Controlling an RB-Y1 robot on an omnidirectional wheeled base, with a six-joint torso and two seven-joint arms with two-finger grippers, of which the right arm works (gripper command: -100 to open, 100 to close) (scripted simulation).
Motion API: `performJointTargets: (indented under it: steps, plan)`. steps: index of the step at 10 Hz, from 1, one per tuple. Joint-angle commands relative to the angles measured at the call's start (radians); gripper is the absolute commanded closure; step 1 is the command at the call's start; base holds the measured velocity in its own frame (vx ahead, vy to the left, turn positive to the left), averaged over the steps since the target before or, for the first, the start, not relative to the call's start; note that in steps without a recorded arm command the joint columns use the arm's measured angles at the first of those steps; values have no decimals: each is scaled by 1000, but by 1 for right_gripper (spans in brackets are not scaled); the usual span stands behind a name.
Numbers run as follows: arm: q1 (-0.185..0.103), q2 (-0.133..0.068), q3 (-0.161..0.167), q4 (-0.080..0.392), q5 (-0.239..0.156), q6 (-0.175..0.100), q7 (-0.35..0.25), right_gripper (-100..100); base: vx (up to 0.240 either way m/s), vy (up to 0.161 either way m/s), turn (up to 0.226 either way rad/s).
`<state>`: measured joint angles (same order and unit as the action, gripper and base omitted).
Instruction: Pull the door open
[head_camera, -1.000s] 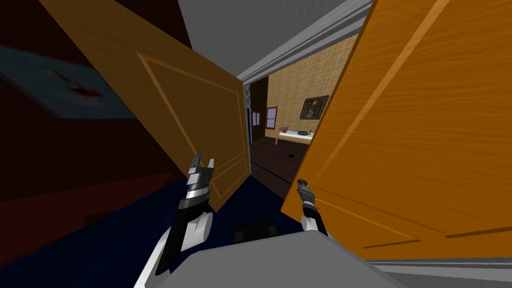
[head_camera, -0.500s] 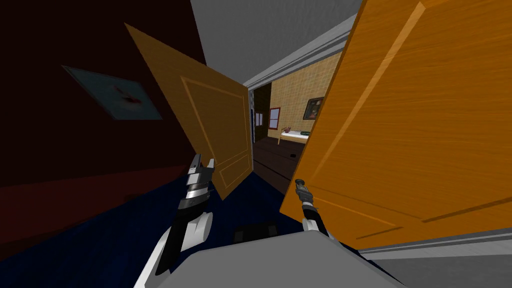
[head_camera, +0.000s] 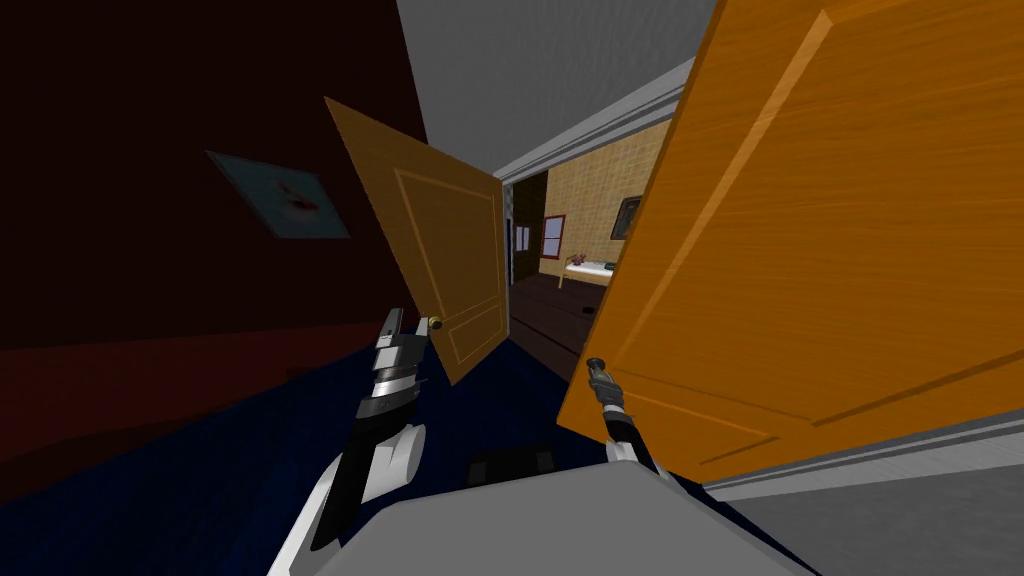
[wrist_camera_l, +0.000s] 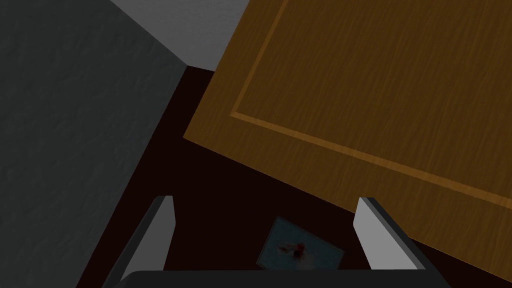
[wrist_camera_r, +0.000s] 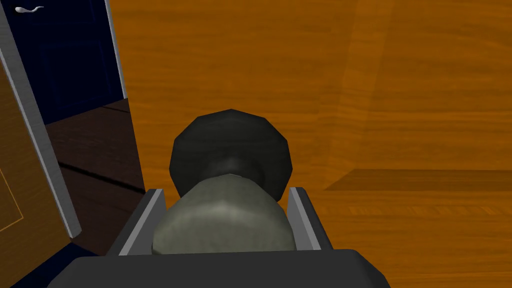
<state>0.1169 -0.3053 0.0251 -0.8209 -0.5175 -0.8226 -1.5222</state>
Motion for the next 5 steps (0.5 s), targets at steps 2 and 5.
performJointTargets:
  steps: [2,5]
  plan:
    - [21,-15,38,-18,21,-8,-29,100,-235,-16,75]
    - [37,-32,73,-32,40,-19,-58,100,-230,-18,72]
